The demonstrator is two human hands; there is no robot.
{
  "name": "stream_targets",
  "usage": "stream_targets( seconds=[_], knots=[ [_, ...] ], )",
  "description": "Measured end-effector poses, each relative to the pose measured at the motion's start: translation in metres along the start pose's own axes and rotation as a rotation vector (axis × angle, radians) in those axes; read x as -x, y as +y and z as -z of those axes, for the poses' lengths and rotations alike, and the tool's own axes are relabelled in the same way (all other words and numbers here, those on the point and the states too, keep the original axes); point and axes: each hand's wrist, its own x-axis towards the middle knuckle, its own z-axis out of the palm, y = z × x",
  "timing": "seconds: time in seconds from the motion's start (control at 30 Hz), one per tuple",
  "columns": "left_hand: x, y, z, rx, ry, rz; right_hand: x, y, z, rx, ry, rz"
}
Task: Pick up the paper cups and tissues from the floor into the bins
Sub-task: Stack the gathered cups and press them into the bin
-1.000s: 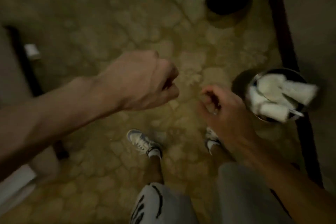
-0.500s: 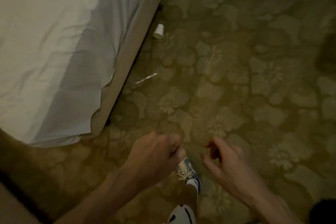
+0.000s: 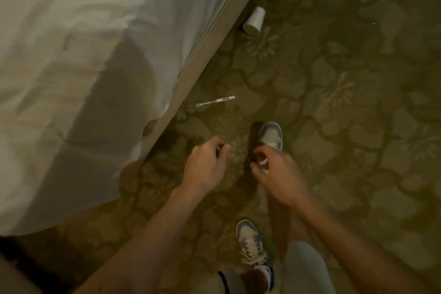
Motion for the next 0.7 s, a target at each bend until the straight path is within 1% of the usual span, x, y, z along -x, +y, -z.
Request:
stream_targets(
  seconds=[0.07, 0.13, 0.2, 0.23, 0.3, 0.37, 0.43, 0.47, 0.53, 0.6, 0.7],
  knots=[
    [-0.055, -0.013, -0.008, -0.014, -0.017, 0.085, -0.061, 0.003, -0.003, 0.038, -0.071, -0.02],
    [-0.116, -0.023, -0.022, -0.025, -0.049, 0.112, -0.127, 0.011, -0.008, 0.114, -0.146, -0.034],
    [-0.17, -0.032, -0.036, -0.033, -0.088, 0.179, -0.181, 0.017, -0.014, 0.179, -0.206, -0.079],
    [-0.193, -0.039, -0.044, -0.056, -0.072, 0.207, -0.205, 0.022, -0.02, 0.178, -0.229, -0.106],
    [-0.235, -0.052, -0.058, -0.152, -0.036, 0.183, -0.248, 0.032, -0.032, 0.14, -0.285, -0.142],
    [-0.268, -0.064, -0.071, -0.185, -0.026, 0.141, -0.279, 0.042, -0.047, 0.046, -0.322, -0.168],
    [-0.3, -0.078, -0.081, -0.135, -0.025, 0.183, -0.307, 0.053, -0.061, -0.07, -0.321, -0.204],
    [-0.315, -0.086, -0.084, -0.128, -0.025, 0.201, -0.318, 0.059, -0.066, -0.089, -0.311, -0.194],
    [-0.344, -0.1, -0.093, -0.15, -0.047, 0.16, -0.34, 0.074, -0.076, -0.129, -0.275, -0.139],
    [-0.364, -0.116, -0.102, -0.214, -0.084, 0.113, -0.36, 0.091, -0.087, -0.201, -0.227, -0.142],
    [-0.381, -0.141, -0.112, -0.368, -0.152, 0.051, -0.388, 0.112, -0.103, -0.278, -0.227, -0.204]
  ],
)
